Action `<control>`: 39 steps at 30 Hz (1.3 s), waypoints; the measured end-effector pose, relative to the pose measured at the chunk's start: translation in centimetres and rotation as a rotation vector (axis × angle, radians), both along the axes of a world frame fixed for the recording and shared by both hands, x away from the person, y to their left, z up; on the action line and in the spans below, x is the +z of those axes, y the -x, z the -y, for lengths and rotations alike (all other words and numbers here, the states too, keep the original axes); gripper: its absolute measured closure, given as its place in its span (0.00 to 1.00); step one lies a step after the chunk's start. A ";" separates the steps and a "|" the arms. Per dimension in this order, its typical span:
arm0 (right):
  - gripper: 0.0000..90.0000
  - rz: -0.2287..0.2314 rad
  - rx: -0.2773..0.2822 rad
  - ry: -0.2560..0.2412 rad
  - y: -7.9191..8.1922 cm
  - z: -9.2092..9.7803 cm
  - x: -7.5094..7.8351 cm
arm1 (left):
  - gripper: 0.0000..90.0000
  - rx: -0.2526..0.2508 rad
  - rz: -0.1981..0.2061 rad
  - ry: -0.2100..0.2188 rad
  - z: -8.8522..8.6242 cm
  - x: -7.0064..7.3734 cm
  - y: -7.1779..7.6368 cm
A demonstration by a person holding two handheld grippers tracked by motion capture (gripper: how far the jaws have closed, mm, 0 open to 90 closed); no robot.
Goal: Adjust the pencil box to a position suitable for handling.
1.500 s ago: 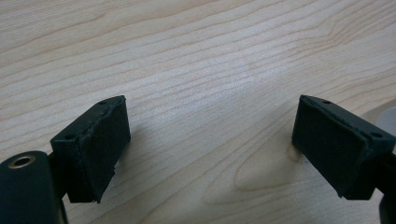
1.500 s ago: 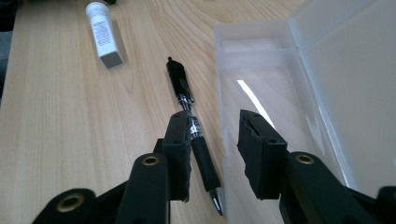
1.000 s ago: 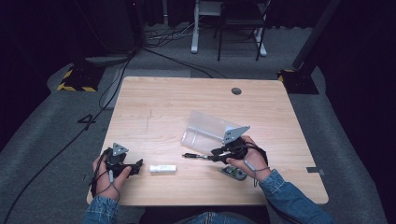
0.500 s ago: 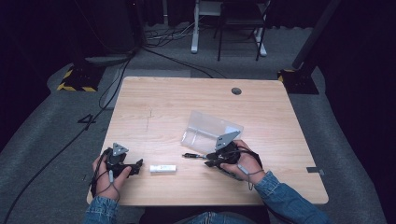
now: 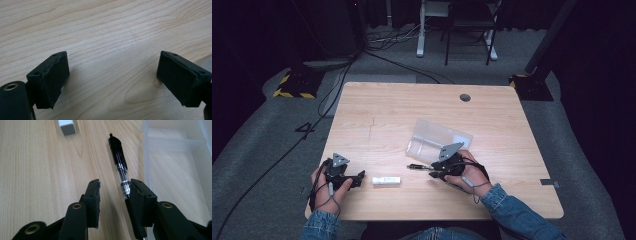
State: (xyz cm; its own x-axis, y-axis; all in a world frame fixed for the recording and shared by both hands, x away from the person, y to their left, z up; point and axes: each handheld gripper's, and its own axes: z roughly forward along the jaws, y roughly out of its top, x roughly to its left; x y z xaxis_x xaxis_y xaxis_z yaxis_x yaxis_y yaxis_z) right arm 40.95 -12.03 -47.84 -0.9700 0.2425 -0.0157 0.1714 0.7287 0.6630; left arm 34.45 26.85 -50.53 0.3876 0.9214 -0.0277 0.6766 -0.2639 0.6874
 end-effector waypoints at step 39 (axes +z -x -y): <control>0.70 0.001 0.006 0.033 -0.6 0.0 -0.8 | 0.13 -0.003 0.000 -0.002 0.0 0.0 0.0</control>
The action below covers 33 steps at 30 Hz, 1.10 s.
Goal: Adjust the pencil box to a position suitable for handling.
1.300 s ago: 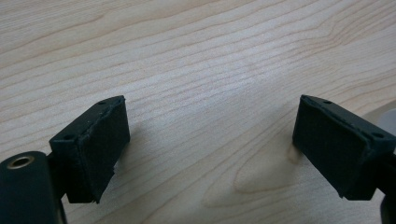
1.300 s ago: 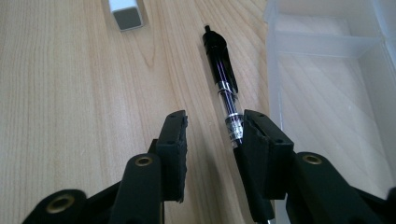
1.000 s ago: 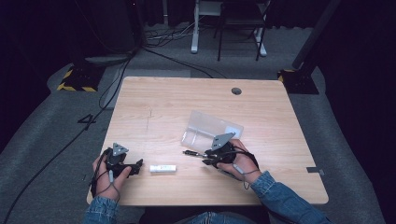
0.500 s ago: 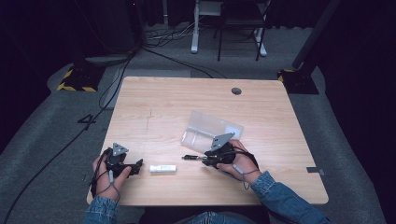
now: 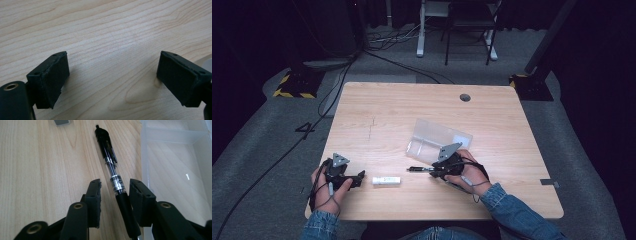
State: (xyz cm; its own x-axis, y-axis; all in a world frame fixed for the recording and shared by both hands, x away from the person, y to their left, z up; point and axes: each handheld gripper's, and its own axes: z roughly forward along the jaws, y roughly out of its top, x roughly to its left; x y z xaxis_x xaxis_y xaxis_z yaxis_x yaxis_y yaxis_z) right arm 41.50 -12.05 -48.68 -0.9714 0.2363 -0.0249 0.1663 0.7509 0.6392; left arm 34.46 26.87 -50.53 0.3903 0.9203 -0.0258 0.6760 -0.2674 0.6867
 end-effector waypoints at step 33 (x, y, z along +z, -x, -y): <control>0.89 0.000 0.057 0.000 0.5 0.3 1.1 | 0.13 0.002 0.000 0.002 0.0 0.0 0.0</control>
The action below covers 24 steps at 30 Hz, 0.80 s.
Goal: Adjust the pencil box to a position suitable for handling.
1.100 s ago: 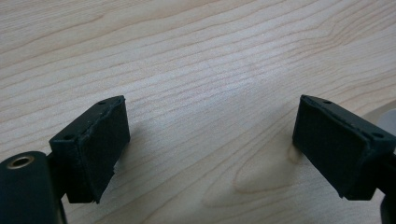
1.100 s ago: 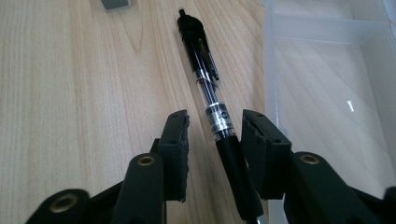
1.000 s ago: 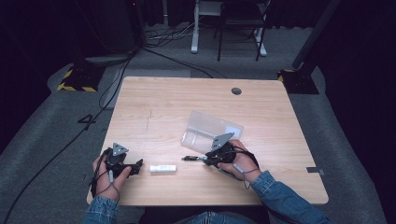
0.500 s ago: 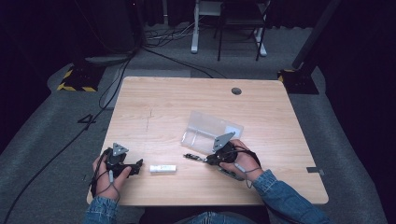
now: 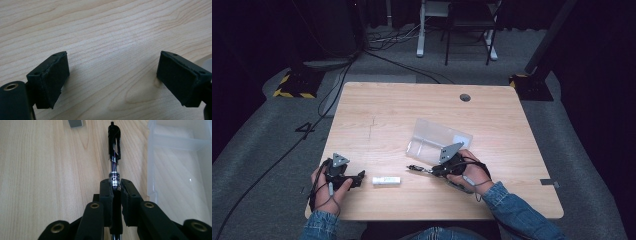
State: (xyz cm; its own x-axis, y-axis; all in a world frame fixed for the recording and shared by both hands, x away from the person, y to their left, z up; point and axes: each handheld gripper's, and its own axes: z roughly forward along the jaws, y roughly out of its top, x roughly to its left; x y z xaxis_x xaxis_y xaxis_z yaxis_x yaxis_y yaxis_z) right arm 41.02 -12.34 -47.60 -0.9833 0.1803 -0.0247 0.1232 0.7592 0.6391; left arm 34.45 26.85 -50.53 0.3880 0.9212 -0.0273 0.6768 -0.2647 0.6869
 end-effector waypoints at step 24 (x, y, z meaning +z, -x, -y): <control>0.89 0.078 -0.055 -0.089 0.0 1.9 3.9 | 0.13 -0.002 0.001 -0.001 0.0 0.0 0.0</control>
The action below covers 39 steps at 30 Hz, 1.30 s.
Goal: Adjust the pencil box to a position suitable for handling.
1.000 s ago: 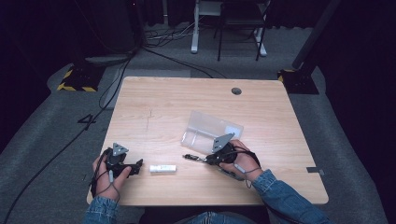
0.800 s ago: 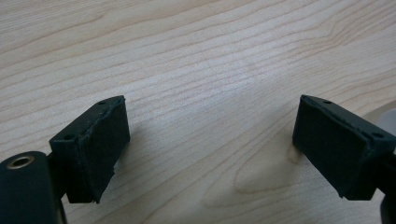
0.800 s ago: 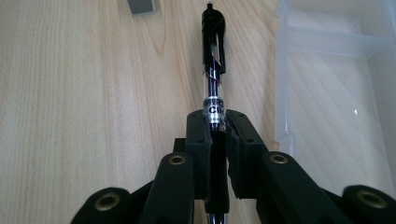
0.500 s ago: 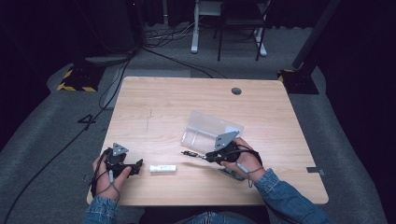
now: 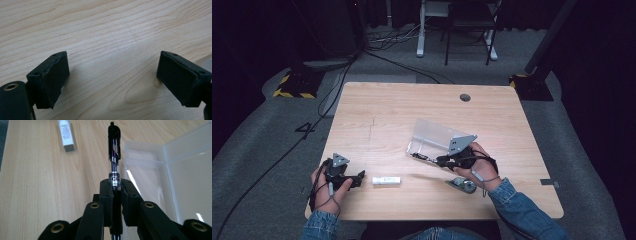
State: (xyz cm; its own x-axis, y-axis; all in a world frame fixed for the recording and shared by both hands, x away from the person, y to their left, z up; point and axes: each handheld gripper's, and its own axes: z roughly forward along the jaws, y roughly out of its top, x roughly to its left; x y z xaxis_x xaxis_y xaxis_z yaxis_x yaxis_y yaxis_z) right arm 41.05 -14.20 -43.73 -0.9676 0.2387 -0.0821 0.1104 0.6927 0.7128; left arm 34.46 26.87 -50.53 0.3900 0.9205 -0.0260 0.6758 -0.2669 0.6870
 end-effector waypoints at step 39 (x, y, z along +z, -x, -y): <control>0.89 0.079 -0.175 0.107 -3.6 2.0 -2.6 | 0.12 0.002 0.000 0.001 0.0 0.0 0.0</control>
